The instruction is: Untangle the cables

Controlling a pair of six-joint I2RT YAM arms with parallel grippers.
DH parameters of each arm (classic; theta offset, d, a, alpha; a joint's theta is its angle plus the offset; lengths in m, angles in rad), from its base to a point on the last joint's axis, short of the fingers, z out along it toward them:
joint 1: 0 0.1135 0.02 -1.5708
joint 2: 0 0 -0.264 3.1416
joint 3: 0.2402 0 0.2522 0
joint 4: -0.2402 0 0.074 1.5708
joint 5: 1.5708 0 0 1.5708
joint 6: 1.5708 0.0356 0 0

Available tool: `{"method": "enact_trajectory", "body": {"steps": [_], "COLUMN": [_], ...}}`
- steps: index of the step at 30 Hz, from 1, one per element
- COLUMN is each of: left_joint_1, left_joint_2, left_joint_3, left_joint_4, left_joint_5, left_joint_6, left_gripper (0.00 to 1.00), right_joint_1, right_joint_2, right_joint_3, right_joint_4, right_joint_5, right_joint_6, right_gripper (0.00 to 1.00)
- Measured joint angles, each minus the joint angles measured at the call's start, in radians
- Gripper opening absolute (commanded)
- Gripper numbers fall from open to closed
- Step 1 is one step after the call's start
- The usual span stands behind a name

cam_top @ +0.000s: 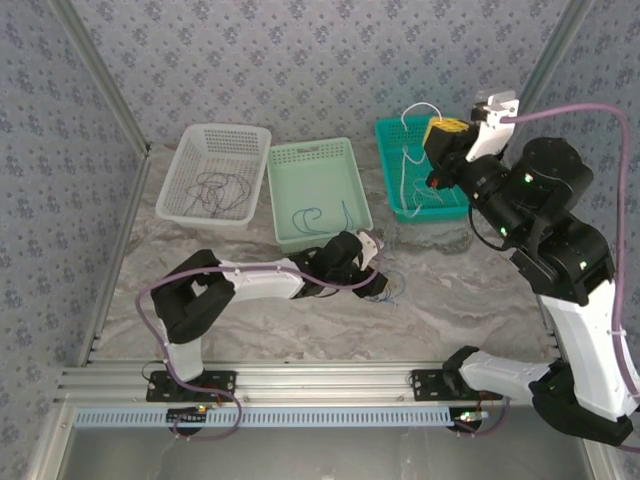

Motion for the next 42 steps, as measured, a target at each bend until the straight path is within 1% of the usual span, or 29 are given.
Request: {"method": "enact_trajectory", "body": {"steps": [3,6,13,16,19,24,26,27,28,29,30,31,33,37,39,42], "left_joint_1": [0.0,0.0,0.0,0.002,0.019,0.073,0.093,0.099,0.102,0.105,0.108,0.113,0.115,0.119,0.119,0.119], "left_joint_2": [-0.045,-0.111,-0.273,-0.35,-0.438,-0.542,-0.566,-0.575,-0.583,-0.592,-0.601,-0.61,-0.629,-0.645,-0.644,-0.63], "left_joint_3": [-0.013,-0.053,-0.175,-0.225,-0.277,-0.357,-0.38,-0.39,-0.397,-0.407,-0.414,-0.422,-0.432,-0.436,-0.436,-0.433], "left_joint_4": [-0.004,-0.005,-0.013,-0.022,-0.032,-0.038,-0.047,-0.055,-0.06,-0.064,-0.069,-0.073,-0.083,-0.088,-0.093,-0.103], "left_joint_5": [-0.019,-0.047,-0.143,-0.192,-0.225,-0.267,-0.281,-0.289,-0.295,-0.3,-0.304,-0.308,-0.312,-0.303,-0.288,-0.258], "left_joint_6": [0.001,0.001,0.019,0.029,0.031,0.023,0.019,0.016,0.014,0.012,0.009,0.008,0.008,0.016,0.023,0.039], "left_gripper": [0.49,0.52,0.61,0.68,0.73,0.75,0.76,0.76,0.77,0.78,0.78,0.79,0.79,0.8,0.8,0.8], "right_joint_1": [-0.061,-0.141,-0.344,-0.401,-0.442,-0.501,-0.524,-0.533,-0.539,-0.544,-0.546,-0.546,-0.546,-0.543,-0.542,-0.539], "right_joint_2": [0.041,0.09,0.241,0.294,0.34,0.428,0.482,0.519,0.553,0.593,0.632,0.666,0.721,0.75,0.716,0.61], "right_joint_3": [-0.016,-0.07,-0.198,-0.222,-0.235,-0.235,-0.22,-0.199,-0.18,-0.155,-0.135,-0.117,-0.094,-0.098,-0.134,-0.233], "right_joint_4": [0.01,0.027,0.094,0.132,0.177,0.255,0.254,0.241,0.228,0.206,0.187,0.159,0.103,0.02,0.021,0.025], "right_joint_5": [0.011,0.009,-0.051,-0.078,-0.105,-0.147,-0.167,-0.179,-0.188,-0.197,-0.204,-0.21,-0.219,-0.224,-0.223,-0.224], "right_joint_6": [-0.028,-0.039,-0.034,-0.03,-0.03,-0.01,0.0,0.004,0.005,0.005,0.005,0.006,0.003,-0.005,-0.006,-0.007], "right_gripper": [0.04,0.04,0.04,0.04,0.04,0.05,0.06,0.09,0.15,0.29,0.49,0.66,0.79,0.9,0.92,0.92]}}
